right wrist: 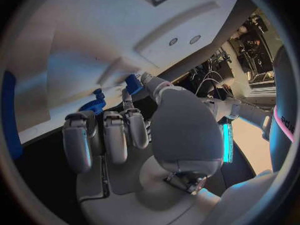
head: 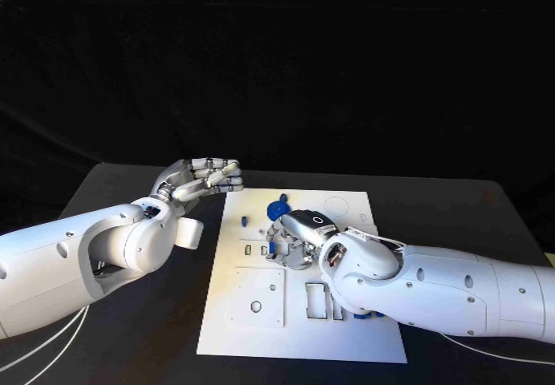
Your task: Assemble the parts on the task board
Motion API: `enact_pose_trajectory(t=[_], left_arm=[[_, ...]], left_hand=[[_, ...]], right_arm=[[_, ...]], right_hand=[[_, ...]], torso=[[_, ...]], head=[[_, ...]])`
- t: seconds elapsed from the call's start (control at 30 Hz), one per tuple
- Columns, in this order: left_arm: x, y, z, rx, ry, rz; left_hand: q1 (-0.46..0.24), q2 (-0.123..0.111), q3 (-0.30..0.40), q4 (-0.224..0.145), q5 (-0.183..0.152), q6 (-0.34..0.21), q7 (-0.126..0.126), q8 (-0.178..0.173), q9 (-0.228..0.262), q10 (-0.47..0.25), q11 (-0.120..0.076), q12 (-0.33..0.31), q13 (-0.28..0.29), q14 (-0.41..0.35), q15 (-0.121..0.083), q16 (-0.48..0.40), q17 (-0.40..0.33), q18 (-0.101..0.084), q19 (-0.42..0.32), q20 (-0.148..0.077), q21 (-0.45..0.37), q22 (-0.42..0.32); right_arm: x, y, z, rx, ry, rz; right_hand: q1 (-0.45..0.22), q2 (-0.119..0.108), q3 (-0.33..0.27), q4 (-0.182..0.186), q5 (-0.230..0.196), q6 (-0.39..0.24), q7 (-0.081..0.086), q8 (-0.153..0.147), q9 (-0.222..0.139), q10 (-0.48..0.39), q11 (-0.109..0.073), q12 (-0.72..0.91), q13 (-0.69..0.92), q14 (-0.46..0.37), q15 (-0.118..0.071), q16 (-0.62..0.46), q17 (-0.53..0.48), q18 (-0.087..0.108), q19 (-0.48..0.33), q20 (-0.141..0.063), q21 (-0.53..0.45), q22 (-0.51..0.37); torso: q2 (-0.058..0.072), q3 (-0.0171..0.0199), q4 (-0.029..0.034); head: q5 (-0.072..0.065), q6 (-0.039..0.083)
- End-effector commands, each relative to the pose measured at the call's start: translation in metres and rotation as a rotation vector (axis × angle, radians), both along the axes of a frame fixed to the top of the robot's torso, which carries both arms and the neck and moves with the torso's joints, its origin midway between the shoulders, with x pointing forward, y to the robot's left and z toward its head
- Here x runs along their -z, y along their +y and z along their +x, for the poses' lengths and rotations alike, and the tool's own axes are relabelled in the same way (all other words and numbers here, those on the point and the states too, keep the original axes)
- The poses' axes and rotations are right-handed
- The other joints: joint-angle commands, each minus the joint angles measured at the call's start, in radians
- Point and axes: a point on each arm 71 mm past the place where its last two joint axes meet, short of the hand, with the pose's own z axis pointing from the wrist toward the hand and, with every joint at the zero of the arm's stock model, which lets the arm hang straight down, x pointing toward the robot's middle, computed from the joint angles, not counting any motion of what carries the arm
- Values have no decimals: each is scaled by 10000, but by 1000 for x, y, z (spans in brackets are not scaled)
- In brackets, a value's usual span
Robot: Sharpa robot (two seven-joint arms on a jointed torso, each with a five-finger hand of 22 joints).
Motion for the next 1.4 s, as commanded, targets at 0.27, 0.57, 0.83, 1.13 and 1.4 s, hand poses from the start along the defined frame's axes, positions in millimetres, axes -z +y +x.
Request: enact_pose_trajectory(t=[0.27, 0.57, 0.83, 1.13, 1.4], left_arm=[[1, -2, 1, 343, -206, 572], [11, 0, 10, 777, 42, 2601], [27, -10, 11, 2305, 1371, 5639], [33, -30, 15, 3484, 2885, 9186], [32, -48, 19, 3891, 3382, 10327]], left_hand=[[-629, 56, -622, 125, 370, 201, -107, 301, 184, 444, -124, 9, 59, 394, -162, 143, 259, 155, 335, -29, 77, -35], [-1022, 796, -1551, 172, 692, 1245, -918, 751, 696, 3048, -1200, 627, 501, 3659, -1384, 1994, 1956, 145, 2973, -1210, 1726, 661], [-1454, 1341, -2448, 153, 764, 1121, -1391, 1450, 2380, 3903, -1948, 2922, 3122, 5772, -2169, 10435, 10265, -99, 4274, -2007, 5582, 3857], [-1505, 2024, -2868, 169, 506, 689, -1495, 1981, 3610, 2832, -1916, 4996, 5413, 6026, -2189, 12449, 12441, -563, 4931, -2084, 8658, 8163], [-1546, 2324, -3265, 172, 372, -207, -1172, 2072, 3886, 1411, -1586, 4721, 5401, 5491, -1921, 10915, 10719, -353, 4177, -1839, 7888, 7051]], right_arm=[[-15, -9, -6, -63, -871, 1570], [-41, -52, -2, 222, 237, 4518], [-54, -111, 14, 1333, 2340, 6782], [-67, -165, 32, 1960, 1813, 8357], [-72, -182, 42, 2246, 1251, 8687]], right_hand=[[608, 193, -1825, 828, -6, -691, 155, -291, -366, -31, 233, -120, 1067, 929, 189, -116, 2152, -8, 730, 196, -227, 2352], [1335, 408, -1539, 858, 779, -288, 59, 23, -325, -163, 140, -279, 916, 844, 109, -262, 1812, 177, 295, 133, -860, 1973], [1529, 221, -273, 355, 1287, -136, 9, 171, -302, -2417, 60, -4114, -2537, -49, 2, -2044, -1104, 913, -1603, 27, -3938, 145], [1062, -31, 1126, -487, 1522, -99, 270, 212, -193, -3752, 316, -9664, -7358, -2345, 302, -8480, -6620, 1653, -4220, 246, -9777, -3773], [844, 177, 1429, -1168, 1617, -464, 753, 32, -373, -3734, 1090, -13053, -10570, -4087, 1173, -12558, -8421, 1614, -5528, 1100, -12048, -5732]], torso=[[-41, 17, -3], [-210, 70, -44], [-363, 102, -107], [-463, 156, -75], [-466, 167, -88]], head=[[-40, 7], [15, 25], [78, -38], [96, -136], [133, -145]])
